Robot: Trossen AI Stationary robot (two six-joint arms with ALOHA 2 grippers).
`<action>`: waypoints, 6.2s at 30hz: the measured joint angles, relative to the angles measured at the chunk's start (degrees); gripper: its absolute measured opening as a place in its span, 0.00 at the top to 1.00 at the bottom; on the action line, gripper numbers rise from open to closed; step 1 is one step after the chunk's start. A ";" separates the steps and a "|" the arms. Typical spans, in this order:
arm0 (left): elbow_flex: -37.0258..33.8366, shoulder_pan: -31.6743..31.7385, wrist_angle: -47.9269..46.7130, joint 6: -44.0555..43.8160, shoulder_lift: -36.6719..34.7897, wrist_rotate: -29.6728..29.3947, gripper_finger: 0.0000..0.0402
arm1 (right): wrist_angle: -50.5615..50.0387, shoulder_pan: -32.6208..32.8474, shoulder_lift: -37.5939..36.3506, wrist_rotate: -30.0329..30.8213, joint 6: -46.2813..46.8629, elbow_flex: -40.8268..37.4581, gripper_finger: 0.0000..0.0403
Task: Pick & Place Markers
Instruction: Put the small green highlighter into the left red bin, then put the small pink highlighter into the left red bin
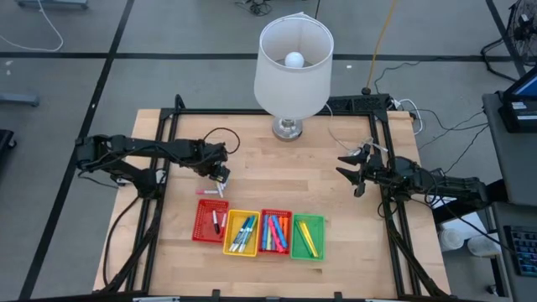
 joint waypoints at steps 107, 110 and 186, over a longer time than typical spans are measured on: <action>0.12 3.85 1.64 12.50 7.52 0.06 0.89 | -0.01 0.00 -0.01 0.00 0.01 0.00 0.58; 0.16 3.88 -1.25 12.50 6.32 0.53 0.85 | 0.01 0.01 0.00 0.00 0.01 0.00 0.58; 6.18 -23.04 -25.11 -11.50 -4.17 -6.86 0.74 | -0.01 0.01 0.00 -0.01 0.01 0.00 0.58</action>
